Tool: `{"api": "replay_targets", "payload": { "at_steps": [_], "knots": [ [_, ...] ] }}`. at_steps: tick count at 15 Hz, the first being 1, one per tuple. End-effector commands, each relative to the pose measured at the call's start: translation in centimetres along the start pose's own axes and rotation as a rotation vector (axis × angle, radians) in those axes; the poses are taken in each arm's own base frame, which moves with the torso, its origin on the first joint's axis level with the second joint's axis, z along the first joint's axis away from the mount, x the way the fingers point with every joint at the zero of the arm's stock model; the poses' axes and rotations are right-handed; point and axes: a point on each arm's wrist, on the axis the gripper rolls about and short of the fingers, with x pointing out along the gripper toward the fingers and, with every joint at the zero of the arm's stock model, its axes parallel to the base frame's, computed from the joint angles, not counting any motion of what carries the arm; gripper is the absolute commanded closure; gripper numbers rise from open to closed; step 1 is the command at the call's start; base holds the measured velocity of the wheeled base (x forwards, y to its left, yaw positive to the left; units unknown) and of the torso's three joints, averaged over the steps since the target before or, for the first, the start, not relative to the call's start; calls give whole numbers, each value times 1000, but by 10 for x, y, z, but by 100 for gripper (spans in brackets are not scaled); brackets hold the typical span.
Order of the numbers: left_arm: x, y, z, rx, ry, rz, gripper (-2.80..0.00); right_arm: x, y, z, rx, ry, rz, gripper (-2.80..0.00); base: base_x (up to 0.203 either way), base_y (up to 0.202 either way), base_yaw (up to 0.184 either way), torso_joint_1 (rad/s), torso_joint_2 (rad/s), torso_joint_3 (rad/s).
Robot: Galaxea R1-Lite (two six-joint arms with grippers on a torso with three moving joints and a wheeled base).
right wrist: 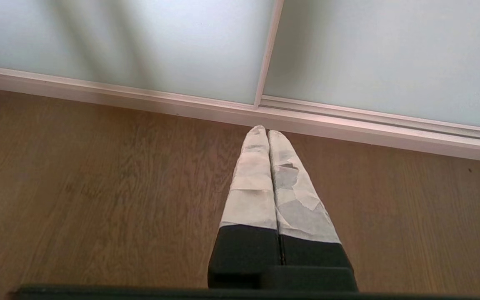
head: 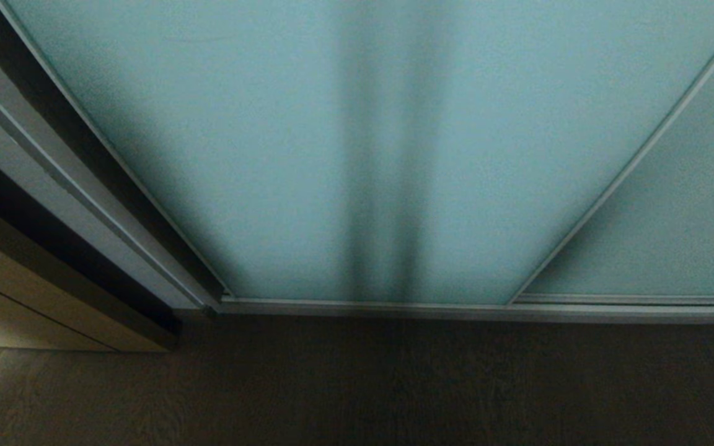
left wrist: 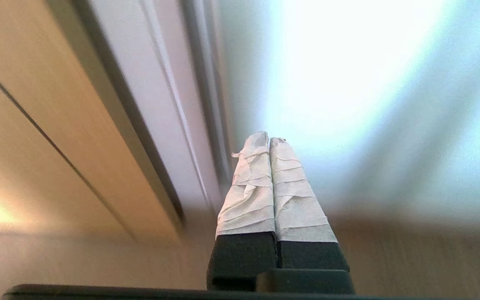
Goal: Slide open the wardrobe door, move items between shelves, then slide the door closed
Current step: Open the door
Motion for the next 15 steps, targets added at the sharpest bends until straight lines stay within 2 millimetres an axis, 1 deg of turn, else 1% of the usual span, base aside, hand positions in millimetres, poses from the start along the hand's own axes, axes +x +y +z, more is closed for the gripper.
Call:
{"api": "replay_targets", "payload": {
  "at_steps": [1, 4, 5, 6, 7, 10, 13, 15],
  "knots": [
    [50, 2, 47, -2, -42, 137, 0, 0, 0, 0, -1, -1, 1, 0, 0, 0, 0, 0, 0, 0],
    [106, 6, 110, -31, -226, 389, 0, 0, 0, 0, -1, -1, 1, 0, 0, 0, 0, 0, 0, 0],
    [122, 7, 128, -41, -279, 445, 0, 0, 0, 0, -1, -1, 1, 0, 0, 0, 0, 0, 0, 0],
    [135, 7, 139, -46, -307, 485, 0, 0, 0, 0, -1, -1, 1, 0, 0, 0, 0, 0, 0, 0],
    [149, 7, 144, -46, -313, 520, 0, 0, 0, 0, -1, -1, 1, 0, 0, 0, 0, 0, 0, 0],
    [185, 7, 149, -44, -317, 577, 0, 0, 0, 0, -1, -1, 1, 0, 0, 0, 0, 0, 0, 0],
    [212, 10, 152, -44, -356, 629, 0, 0, 0, 0, -1, 0, 1, 0, 0, 0, 0, 0, 0, 0],
    [228, 10, 160, -52, -377, 641, 0, 0, 0, 0, -1, -1, 1, 0, 0, 0, 0, 0, 0, 0]
  ]
}}
